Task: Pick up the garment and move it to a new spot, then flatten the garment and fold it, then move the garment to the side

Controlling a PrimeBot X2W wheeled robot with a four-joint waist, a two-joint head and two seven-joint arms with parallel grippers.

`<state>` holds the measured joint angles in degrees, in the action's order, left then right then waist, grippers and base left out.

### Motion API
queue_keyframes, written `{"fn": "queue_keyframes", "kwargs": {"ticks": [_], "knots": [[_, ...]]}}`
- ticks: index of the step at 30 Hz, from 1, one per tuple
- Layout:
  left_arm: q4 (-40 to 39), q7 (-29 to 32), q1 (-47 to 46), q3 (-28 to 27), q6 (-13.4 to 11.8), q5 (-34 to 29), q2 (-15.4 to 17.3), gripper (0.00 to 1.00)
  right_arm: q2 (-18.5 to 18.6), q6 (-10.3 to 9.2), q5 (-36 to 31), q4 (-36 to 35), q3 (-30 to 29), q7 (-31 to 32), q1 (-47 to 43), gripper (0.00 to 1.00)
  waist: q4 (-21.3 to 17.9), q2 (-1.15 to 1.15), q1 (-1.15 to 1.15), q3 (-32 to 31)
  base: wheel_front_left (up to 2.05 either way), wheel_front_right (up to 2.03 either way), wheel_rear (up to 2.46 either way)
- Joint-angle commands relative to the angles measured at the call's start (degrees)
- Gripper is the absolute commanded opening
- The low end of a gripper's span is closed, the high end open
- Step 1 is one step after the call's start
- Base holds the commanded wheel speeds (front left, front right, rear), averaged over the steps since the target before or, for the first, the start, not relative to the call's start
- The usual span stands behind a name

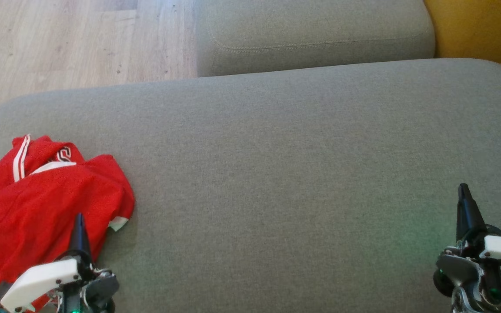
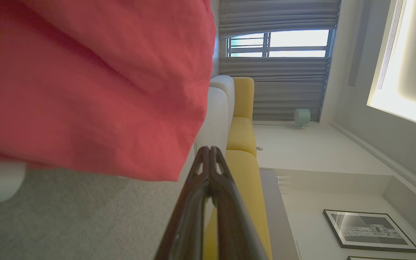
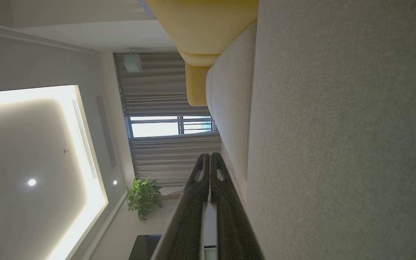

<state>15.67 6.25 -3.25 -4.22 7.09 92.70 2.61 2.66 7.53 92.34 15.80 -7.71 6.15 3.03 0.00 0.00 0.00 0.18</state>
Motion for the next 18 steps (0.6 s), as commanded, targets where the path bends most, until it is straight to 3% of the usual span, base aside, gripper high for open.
{"fn": "queue_keyframes", "kwargs": {"ticks": [1,2,6,18], "knots": [[-1.64,0.23,-2.94,-2.28,0.4,-0.52,0.27,0.0,0.21,-0.04,-0.16,-1.78,1.2,0.33,3.15,0.0,0.0,0.0,0.0,0.0,0.0,0.0,0.0],[0.01,-0.01,-0.01,0.01,-0.01,-0.01,0.0,1.0,0.0,0.0,0.01,0.02,0.02,-0.01,0.01,1.0,0.0,0.0,0.0,0.0,0.0,0.0,0.0],[2.74,-0.02,1.25,0.43,-0.04,0.01,-0.11,1.0,-0.15,0.0,0.0,2.82,0.11,-0.01,-1.27,1.0,0.0,0.0,0.0,0.0,0.0,0.0,0.0],[1.36,-2.05,1.54,0.82,0.0,-4.09,-0.07,1.0,-0.07,0.0,-3.06,1.88,2.25,-2.03,-0.98,1.0,-0.25,0.0,0.0,-0.4,0.0,0.0,0.0]]}}
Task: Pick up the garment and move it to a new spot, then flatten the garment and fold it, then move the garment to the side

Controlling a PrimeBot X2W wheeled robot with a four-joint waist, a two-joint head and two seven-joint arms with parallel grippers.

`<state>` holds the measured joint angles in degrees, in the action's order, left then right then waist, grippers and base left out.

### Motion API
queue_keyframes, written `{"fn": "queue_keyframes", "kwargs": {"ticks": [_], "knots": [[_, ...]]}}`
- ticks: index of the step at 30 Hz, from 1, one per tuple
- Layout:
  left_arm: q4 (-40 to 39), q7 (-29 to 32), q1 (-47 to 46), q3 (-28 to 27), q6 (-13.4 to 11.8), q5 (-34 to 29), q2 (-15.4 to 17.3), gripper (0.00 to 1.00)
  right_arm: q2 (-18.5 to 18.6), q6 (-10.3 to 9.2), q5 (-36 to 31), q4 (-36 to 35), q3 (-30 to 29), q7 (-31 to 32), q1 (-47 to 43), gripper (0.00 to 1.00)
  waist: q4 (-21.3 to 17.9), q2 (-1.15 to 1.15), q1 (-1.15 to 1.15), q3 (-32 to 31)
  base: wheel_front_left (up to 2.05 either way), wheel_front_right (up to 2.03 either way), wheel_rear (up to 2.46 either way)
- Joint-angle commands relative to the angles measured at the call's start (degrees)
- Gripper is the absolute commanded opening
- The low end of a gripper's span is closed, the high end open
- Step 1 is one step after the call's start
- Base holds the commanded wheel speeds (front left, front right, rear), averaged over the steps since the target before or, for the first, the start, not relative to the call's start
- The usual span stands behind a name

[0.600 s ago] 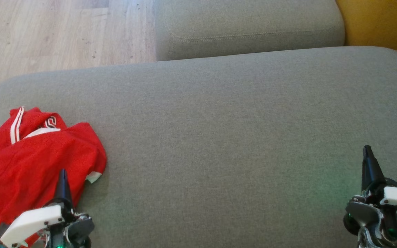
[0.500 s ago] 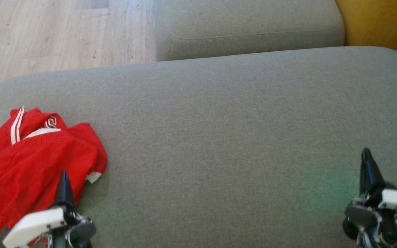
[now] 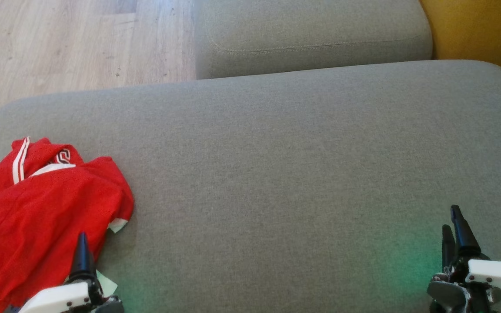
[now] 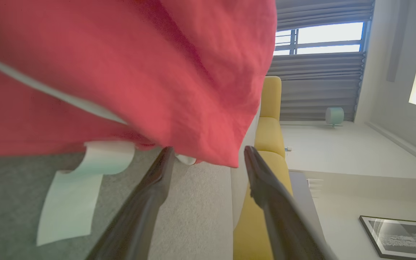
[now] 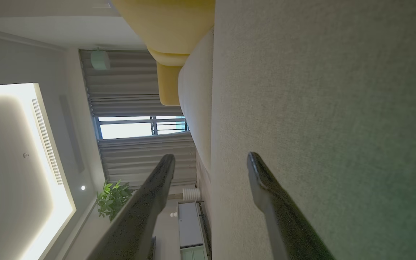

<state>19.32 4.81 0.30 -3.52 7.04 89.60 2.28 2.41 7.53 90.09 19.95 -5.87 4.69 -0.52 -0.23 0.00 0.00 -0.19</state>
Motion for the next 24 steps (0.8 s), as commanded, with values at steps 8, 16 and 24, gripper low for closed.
{"fn": "queue_keyframes", "kwargs": {"ticks": [8,16,24], "knots": [[-4.54,-1.97,-1.26,0.26,0.03,-6.69,0.28,1.0,0.16,-0.01,-6.8,-2.81,2.0,-1.92,2.31,1.0,-0.25,0.0,0.0,-0.63,0.0,0.0,0.0],[-6.38,-3.33,-0.32,1.16,-0.58,-12.96,0.3,1.0,0.21,-0.01,-14.13,-3.31,4.38,-3.28,2.05,1.0,-0.39,0.0,0.0,-1.41,0.0,0.0,0.0],[-7.97,-4.69,0.7,2.19,-1.33,-19.06,0.33,1.0,0.25,-0.01,-21.73,-4.92,5.74,-4.63,1.67,1.0,-0.41,0.0,0.0,-1.94,0.0,0.0,0.0]]}}
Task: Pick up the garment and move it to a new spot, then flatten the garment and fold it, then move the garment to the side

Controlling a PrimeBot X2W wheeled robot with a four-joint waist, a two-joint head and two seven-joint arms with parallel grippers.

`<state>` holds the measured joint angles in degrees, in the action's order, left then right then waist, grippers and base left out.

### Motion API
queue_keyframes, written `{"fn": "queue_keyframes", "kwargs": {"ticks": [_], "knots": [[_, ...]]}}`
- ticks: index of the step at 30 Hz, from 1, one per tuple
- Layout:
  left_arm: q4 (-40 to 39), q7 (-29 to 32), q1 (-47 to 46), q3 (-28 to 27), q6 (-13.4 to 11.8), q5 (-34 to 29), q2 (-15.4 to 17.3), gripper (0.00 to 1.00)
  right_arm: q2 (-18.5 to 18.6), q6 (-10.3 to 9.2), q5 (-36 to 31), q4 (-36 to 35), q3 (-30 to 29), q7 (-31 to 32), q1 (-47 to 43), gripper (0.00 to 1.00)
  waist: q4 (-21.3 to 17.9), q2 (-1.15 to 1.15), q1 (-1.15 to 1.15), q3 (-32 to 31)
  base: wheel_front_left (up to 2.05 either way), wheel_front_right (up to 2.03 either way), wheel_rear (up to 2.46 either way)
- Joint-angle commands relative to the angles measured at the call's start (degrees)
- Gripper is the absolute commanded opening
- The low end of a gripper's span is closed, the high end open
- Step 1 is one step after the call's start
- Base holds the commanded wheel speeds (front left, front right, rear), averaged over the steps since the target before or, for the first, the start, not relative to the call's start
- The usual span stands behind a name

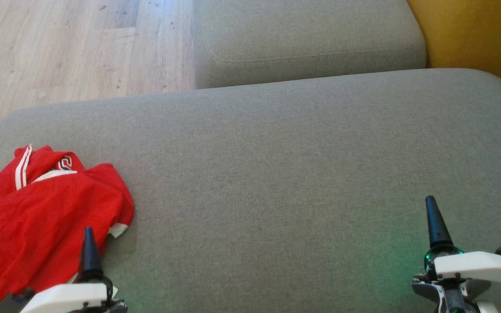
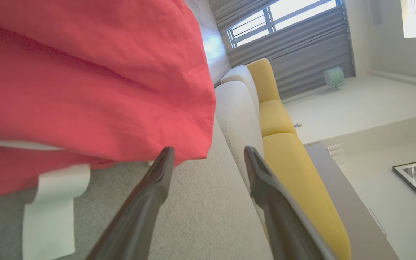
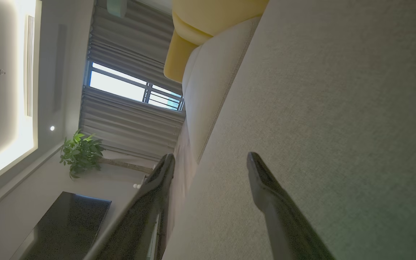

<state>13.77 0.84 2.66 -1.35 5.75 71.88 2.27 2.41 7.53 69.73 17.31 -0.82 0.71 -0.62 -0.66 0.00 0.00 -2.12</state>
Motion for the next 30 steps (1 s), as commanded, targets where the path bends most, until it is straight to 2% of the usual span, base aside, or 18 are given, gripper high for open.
{"fn": "queue_keyframes", "kwargs": {"ticks": [1,30], "knots": [[-2.64,-0.89,-1.56,0.14,-0.13,-2.06,0.34,1.0,0.25,-0.01,-2.23,-2.42,0.9,-0.82,1.74,1.0,0.01,0.0,0.0,-0.05,0.0,0.0,0.0],[-8.22,-5.81,0.62,3.06,-2.19,-23.76,0.43,1.0,0.3,-0.02,-23.48,-5.59,6.96,-5.72,1.21,1.0,-0.18,0.0,0.0,-1.61,0.0,0.0,0.0]]}}
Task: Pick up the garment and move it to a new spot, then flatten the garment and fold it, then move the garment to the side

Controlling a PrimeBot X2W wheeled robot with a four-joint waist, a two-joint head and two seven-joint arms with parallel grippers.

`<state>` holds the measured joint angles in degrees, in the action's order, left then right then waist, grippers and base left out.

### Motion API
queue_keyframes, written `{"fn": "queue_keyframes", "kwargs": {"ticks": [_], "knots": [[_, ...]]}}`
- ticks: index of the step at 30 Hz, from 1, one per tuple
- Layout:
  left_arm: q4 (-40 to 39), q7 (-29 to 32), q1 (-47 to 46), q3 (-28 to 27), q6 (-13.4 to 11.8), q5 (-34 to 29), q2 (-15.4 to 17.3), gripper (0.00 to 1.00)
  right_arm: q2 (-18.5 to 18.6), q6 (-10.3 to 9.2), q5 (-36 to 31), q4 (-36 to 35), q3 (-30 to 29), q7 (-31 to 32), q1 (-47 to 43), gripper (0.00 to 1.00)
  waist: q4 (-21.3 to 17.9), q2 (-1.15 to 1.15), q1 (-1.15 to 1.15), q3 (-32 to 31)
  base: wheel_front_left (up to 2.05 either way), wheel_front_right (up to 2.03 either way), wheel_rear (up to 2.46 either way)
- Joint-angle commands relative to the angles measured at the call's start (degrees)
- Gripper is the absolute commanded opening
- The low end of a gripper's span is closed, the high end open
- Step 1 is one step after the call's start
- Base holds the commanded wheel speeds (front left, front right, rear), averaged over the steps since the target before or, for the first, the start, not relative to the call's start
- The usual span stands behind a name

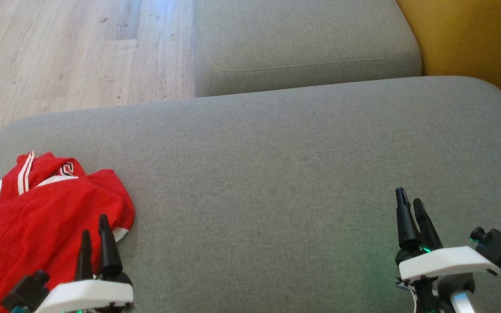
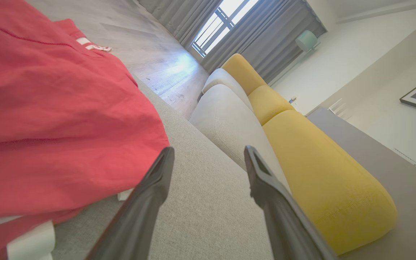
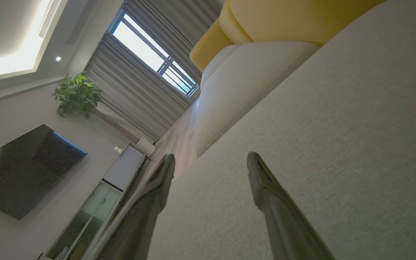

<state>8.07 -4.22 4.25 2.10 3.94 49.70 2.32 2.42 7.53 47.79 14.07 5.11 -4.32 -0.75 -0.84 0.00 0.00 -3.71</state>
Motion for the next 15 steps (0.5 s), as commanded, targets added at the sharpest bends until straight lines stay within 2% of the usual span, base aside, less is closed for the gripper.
{"fn": "queue_keyframes", "kwargs": {"ticks": [1,15], "knots": [[-2.67,-0.92,-0.93,-0.31,-0.42,-2.26,0.38,1.0,0.29,-0.02,-2.25,-2.47,1.22,-0.86,1.35,1.0,0.01,0.0,0.0,-0.06,0.0,0.0,0.0],[-4.77,-3.29,-0.19,0.51,-1.04,-11.82,0.42,1.0,0.33,-0.03,-11.85,-4.07,3.34,-3.22,1.29,1.0,-0.14,0.0,0.0,-0.42,0.0,0.0,0.0]]}}
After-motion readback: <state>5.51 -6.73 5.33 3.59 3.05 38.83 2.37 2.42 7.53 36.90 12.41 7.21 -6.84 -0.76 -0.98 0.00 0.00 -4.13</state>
